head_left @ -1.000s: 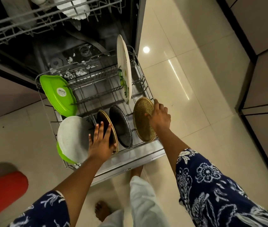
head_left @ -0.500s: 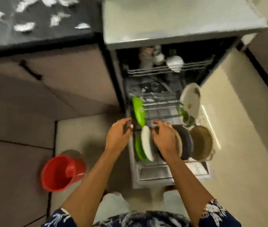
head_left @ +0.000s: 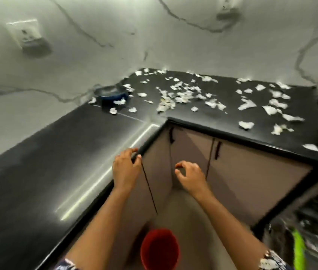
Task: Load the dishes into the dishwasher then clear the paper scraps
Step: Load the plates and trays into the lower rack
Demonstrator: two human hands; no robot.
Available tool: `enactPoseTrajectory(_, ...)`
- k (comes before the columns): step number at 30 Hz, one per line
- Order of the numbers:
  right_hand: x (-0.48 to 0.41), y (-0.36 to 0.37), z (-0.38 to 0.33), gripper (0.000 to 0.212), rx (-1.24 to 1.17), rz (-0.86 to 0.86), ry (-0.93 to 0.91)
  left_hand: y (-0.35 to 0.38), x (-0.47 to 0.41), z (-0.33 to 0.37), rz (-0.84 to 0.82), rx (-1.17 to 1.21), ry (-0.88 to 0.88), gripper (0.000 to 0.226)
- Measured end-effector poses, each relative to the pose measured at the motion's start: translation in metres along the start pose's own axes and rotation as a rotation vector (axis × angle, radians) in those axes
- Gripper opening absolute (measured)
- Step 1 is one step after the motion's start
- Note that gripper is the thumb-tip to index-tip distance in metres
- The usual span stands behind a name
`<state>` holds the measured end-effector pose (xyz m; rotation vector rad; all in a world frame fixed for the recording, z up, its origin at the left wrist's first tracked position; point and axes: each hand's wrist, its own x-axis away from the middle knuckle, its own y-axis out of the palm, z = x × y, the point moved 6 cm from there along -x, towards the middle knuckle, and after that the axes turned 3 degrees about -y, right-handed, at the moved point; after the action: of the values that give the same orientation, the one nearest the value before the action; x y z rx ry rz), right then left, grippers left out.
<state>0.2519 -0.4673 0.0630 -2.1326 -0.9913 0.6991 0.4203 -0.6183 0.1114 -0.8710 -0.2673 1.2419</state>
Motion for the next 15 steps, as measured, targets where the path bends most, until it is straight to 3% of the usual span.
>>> enactPoseTrajectory(5,-0.095,0.063,-0.065,0.03,0.058,-0.2,-0.171,-0.009,-0.062,-0.087,-0.051,-0.129,-0.248,0.037)
enactPoseTrajectory(15,-0.259,0.144,-0.094,0.039,0.205,-0.412,-0.346,0.035,-0.185,-0.147,-0.113,-0.293,-0.405,0.047)
